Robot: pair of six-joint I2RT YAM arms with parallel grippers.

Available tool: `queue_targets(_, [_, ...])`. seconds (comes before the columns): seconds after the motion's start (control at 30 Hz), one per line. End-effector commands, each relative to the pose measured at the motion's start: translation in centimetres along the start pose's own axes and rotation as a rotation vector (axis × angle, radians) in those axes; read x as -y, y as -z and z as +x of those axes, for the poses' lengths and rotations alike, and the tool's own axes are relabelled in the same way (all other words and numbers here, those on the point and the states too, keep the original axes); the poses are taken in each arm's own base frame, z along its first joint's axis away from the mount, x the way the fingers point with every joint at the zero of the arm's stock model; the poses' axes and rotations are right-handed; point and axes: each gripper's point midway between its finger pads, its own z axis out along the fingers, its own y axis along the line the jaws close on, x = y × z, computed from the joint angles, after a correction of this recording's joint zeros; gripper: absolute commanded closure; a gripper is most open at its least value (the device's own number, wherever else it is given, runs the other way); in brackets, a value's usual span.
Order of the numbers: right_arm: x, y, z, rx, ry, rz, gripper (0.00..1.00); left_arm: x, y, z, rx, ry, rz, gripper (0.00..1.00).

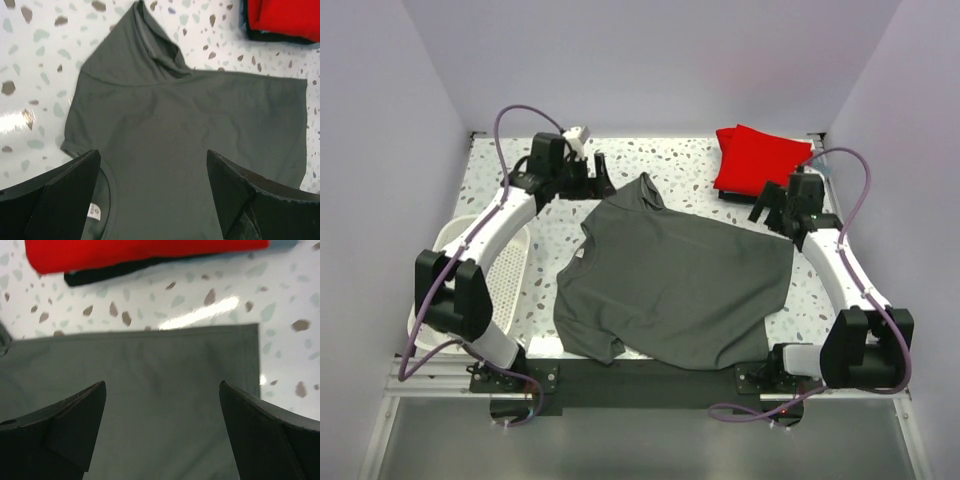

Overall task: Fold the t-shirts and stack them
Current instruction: Flatten the tshirt out

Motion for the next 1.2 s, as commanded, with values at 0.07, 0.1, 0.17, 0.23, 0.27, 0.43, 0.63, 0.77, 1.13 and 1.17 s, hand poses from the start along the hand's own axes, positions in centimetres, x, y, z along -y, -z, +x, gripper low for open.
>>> queue_targets(0.07, [-2.5,0.8,6.4,-0.179,-0.085,-0.189,0.02,-1.0,-1.3,7.0,-0.117,0.046,-0.018,0.09])
queue_targets(0.1, [-2.5,0.8,7.1,-0.194,-0.095,-0.195,0.02,-0.3,-1.6,8.0,-0.137,0.037,-0.014,0.09])
queue_targets(0.17, [-2.2,0.7,8.9,-0.227,-0.112,-0.198,0.02,0.0,-2.3,9.5,-0.16,0.033,-0.02,0.09])
queue_targets(0.23, [-2.1,0.5,10.0,-0.252,-0.115,-0.201,0.02,0.5,-3.2,10.8,-0.194,0.041,-0.004,0.09])
queue_targets(0.27, [-2.1,0.4,10.2,-0.258,-0.115,-0.203,0.02,0.4,-3.5,11.5,-0.212,0.065,-0.005,0.09])
queue_targets(0.43, [-1.7,-0.6,11.8,-0.316,-0.092,-0.187,0.02,-1.5,-4.9,14.0,-0.272,0.09,-0.065,0.08])
queue_targets(0.63, [-0.6,-1.9,13.2,-0.376,-0.06,-0.122,0.02,-2.6,-6.5,15.8,-0.315,0.135,-0.101,0.08])
queue_targets(0.77, [-0.2,-2.3,13.3,-0.386,-0.048,-0.093,0.02,-3.4,-7.4,16.0,-0.327,0.149,-0.139,0.08])
queue_targets(1.13, [0.0,-5.8,11.5,-0.39,-0.031,-0.006,0.02,-5.8,-11.2,15.1,-0.36,0.142,-0.257,0.07])
queue_targets(1.17, [-0.1,-6.0,11.3,-0.392,-0.032,-0.004,0.02,-6.0,-11.5,14.9,-0.363,0.137,-0.263,0.07])
